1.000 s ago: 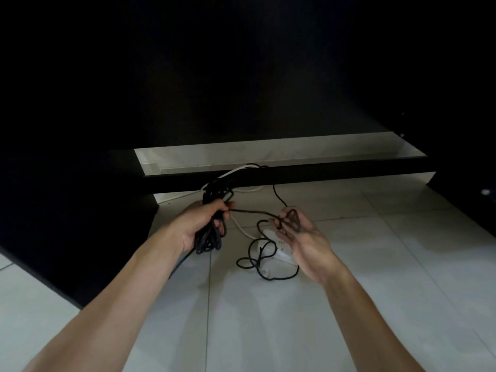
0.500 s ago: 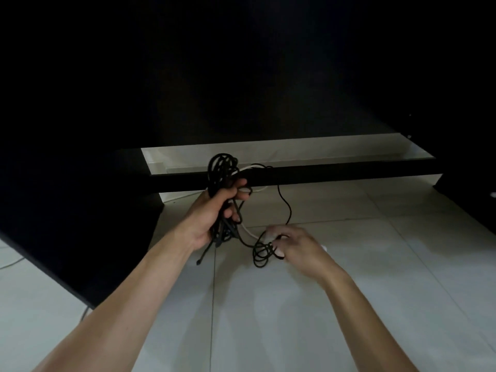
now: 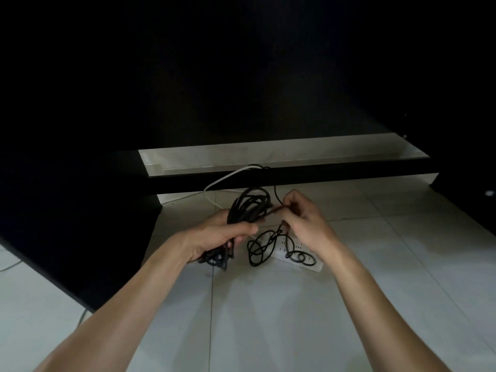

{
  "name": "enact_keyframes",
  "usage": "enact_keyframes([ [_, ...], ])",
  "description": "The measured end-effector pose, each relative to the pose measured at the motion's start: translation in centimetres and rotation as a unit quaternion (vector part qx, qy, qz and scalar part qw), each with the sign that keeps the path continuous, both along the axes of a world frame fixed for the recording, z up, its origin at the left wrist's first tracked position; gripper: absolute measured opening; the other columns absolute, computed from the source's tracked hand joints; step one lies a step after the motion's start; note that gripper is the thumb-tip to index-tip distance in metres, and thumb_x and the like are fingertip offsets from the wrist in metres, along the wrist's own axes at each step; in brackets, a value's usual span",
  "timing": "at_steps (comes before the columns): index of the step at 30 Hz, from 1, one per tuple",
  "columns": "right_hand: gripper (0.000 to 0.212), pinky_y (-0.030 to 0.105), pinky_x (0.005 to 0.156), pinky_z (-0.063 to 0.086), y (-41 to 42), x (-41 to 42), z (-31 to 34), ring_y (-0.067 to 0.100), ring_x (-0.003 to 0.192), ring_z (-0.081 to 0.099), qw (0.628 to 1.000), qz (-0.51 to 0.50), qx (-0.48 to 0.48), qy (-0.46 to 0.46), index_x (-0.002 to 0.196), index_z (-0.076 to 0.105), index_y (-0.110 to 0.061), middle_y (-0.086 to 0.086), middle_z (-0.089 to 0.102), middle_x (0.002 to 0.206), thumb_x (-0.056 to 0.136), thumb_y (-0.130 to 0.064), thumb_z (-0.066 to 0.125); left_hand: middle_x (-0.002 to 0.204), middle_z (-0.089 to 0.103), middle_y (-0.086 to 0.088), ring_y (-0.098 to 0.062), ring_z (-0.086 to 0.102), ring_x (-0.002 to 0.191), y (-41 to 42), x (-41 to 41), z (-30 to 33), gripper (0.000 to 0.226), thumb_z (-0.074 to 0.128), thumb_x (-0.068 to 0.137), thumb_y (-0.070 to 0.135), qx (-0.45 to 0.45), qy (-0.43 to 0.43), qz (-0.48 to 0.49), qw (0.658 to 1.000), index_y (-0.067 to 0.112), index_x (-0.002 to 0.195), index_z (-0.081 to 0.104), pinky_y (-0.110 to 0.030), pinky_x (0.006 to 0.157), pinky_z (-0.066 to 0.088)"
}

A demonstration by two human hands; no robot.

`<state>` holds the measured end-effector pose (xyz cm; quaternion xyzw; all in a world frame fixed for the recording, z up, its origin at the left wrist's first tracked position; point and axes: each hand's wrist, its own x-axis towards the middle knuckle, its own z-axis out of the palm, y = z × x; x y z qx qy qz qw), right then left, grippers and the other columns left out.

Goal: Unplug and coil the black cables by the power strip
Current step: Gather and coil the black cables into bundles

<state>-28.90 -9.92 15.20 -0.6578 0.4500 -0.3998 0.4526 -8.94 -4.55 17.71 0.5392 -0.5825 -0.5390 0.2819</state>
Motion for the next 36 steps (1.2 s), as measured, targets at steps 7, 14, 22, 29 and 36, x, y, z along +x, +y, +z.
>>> enact_keyframes([
  [7,0.013,0.024,0.058,0.040,-0.6,-2.1,1.6,0.008,0.065,0.052,0.982,-0.001,-0.033,0.185,0.082,0.058,-0.027,-0.009,0.056,0.070,0.090,-0.026,0.069,0.053,0.052,0.014,-0.003,0.050,0.054,-1.0,0.1,-2.1,0.023,0.059,0.091,0.046,-0.094,-0.163,0.092,0.978,0.029,0.076,0.060,-0.021,0.058,0.042],
  [14,0.029,0.032,0.063,0.041,0.6,-1.5,1.0,0.013,0.050,0.053,0.990,0.010,0.133,0.054,0.085,0.057,-0.026,0.007,0.052,0.062,0.101,-0.047,0.045,0.054,0.055,0.003,-0.012,0.067,0.057,-1.0,-0.2,-2.8,0.019,0.062,0.094,0.031,-0.072,-0.070,0.079,0.992,0.013,0.099,0.063,-0.022,0.053,0.051],
  [22,0.019,0.031,0.070,0.057,0.7,1.1,1.3,0.023,0.089,0.069,0.897,0.077,0.226,-0.372,0.106,0.066,-0.004,0.012,0.073,0.099,0.099,-0.004,0.048,0.042,0.053,0.009,-0.003,0.047,0.037,-0.4,-3.9,-4.2,0.016,0.070,0.087,0.024,-0.170,0.043,0.208,0.962,0.009,0.082,0.065,-0.017,0.042,0.040],
  [29,0.023,0.024,0.075,0.055,0.8,1.8,0.6,0.010,0.082,0.070,0.972,0.016,0.103,-0.210,0.088,0.073,-0.017,-0.004,0.077,0.086,0.093,0.000,0.058,0.045,0.055,0.007,-0.008,0.052,0.041,-0.9,-4.6,-4.5,0.018,0.068,0.089,0.028,-0.150,0.017,0.185,0.971,0.016,0.076,0.066,-0.022,0.048,0.042],
  [36,0.006,0.035,0.084,0.053,0.4,1.6,-0.7,0.014,0.086,0.069,0.990,-0.075,0.078,-0.087,0.097,0.060,-0.020,0.005,0.071,0.095,0.094,-0.014,0.061,0.070,0.071,0.001,-0.017,0.069,0.077,-1.0,-4.5,-4.3,0.023,0.056,0.097,0.025,-0.066,0.166,0.201,0.963,0.010,0.083,0.068,-0.034,0.075,0.056],
])
